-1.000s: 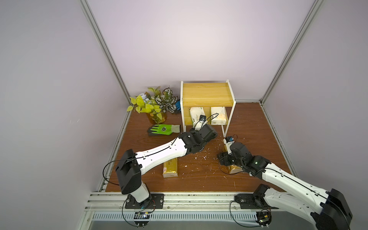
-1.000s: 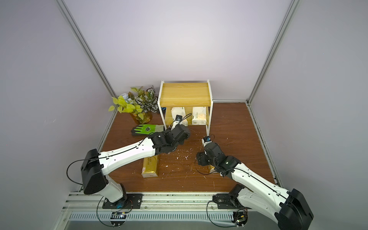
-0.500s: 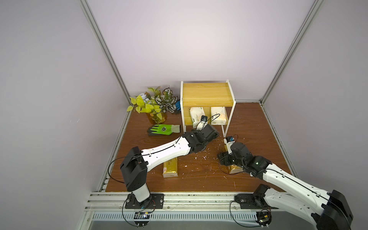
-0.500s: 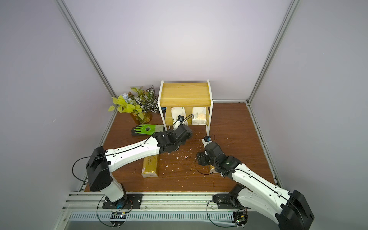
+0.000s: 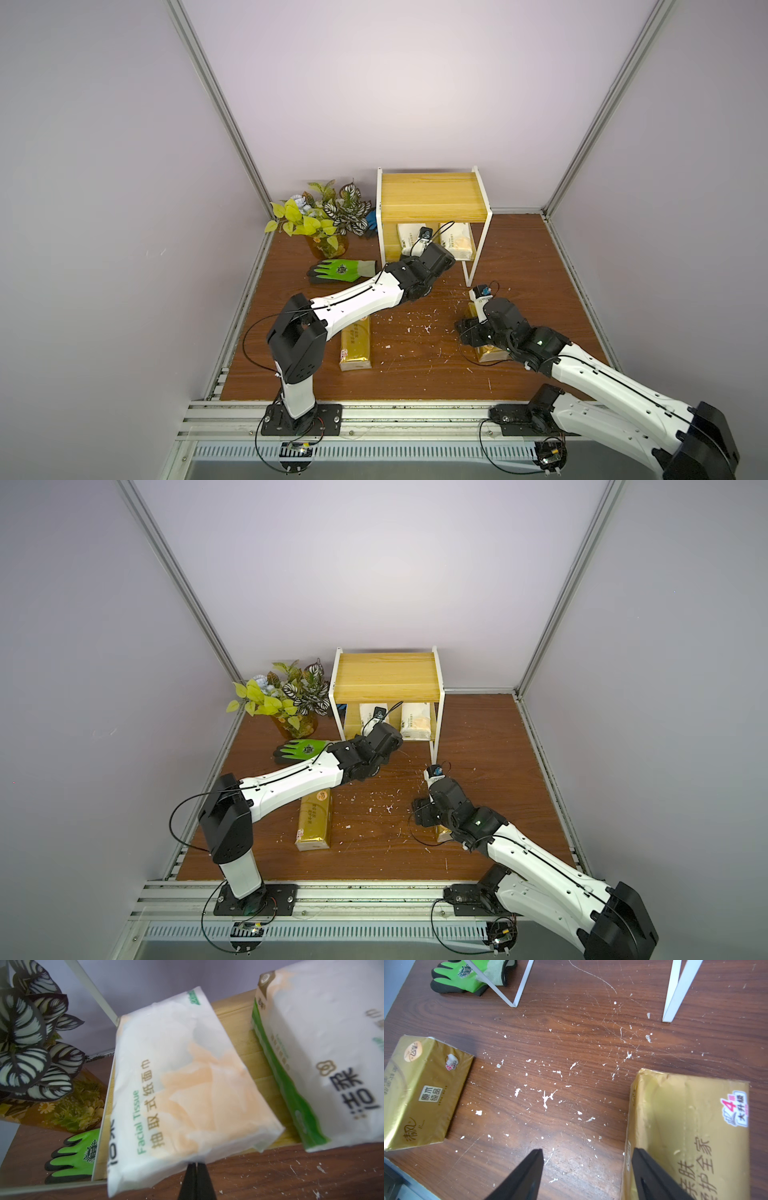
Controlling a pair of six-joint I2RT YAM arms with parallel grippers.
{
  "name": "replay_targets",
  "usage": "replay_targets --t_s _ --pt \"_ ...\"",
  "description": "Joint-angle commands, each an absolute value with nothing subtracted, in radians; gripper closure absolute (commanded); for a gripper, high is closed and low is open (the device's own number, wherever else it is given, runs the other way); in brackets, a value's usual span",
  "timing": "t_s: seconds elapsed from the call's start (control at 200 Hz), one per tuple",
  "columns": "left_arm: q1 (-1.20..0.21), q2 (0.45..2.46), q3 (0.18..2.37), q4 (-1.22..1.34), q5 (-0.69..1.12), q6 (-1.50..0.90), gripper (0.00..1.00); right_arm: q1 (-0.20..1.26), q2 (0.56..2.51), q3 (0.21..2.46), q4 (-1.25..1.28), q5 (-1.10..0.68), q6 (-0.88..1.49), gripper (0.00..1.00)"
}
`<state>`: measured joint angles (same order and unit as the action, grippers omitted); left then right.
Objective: Place the tissue boxes on the shelf by color
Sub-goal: Place a box of tissues on the shelf.
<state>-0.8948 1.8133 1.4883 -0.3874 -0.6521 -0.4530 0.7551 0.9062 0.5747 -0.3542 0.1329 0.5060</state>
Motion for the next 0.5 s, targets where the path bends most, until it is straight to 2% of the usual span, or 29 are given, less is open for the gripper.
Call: replay_targets --t_s 0.0,0.065,0.145,0.22,0.38,0.425,0.495 --pt "-0.892 1.799 1.515 -0.400 -0.651 -0.433 0.99 0.752 0.882 0.583 -0.366 0.162 0.528 0.25" --pt "-0.895 1.771 1.503 -0.412 -0.660 -0.441 0.91 0.752 0.875 0.580 -0.368 0.168 0.532 0.25" --pt "-0.900 1.727 1.489 -0.415 -0.669 -0.440 0.66 0.752 0.865 0.574 -0.369 0.172 0.531 0.25" --pt "-0.911 1.683 1.438 -0.423 -0.670 -0.442 0.50 0.752 0.869 0.572 -0.371 0.177 0.527 0.24" --pt "-0.954 1.601 1.371 -0.413 -0.675 -0.475 0.33 0.752 0.895 0.597 -0.396 0.195 0.529 0.20" --pt "-0.966 1.583 1.344 -0.397 -0.664 -0.483 0.28 0.752 0.906 0.611 -0.410 0.191 0.523 0.16" --pt "-0.983 1.554 1.283 -0.363 -0.652 -0.503 0.26 0.753 0.924 0.636 -0.450 0.206 0.529 0.08"
